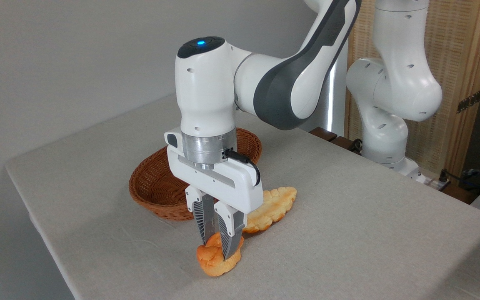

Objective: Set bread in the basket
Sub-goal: 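Lift the orange roll and carry it over the wicker basket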

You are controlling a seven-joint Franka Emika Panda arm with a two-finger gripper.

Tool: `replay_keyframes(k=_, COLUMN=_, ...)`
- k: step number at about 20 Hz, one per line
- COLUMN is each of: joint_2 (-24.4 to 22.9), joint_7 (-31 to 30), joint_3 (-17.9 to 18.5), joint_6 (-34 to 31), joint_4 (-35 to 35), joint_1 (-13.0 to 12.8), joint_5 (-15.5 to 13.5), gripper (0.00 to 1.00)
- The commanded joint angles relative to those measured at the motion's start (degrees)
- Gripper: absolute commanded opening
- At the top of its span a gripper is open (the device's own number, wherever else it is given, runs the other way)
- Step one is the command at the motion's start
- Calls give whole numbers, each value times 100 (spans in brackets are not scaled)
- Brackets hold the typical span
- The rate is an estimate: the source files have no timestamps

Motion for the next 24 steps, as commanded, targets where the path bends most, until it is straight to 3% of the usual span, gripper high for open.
replay_keyframes(k=1, joint_2=-43, joint_7=35, joint_3=84, joint_6=97, joint_4=192, joint_1=-6, joint_5=-188, gripper=44)
replay_keyframes(k=6, joint_2=-139, joint_7=0, joint_3=93, joint_6=53, joint_4=448, joint_1=3, joint_5=-654, gripper=45)
replay_keyframes(k=10, joint_2=-297, joint_7=-26, joint_3=23, joint_6=-175, joint_4=640, joint_1=-23, joint_5=-1226, gripper=47)
replay_keyframes(k=17, joint_2=-342, joint_7=-175, joint_3=-618, joint_6=-1317, joint_4=1045, joint_1=-41, joint_5=-1464, gripper=47)
replay_keyframes(k=24, joint_2=-289, joint_7=-843, joint_3=-1655, joint_6=-1547, joint_4=1054, joint_1=-41, joint_5=-1438, gripper=49)
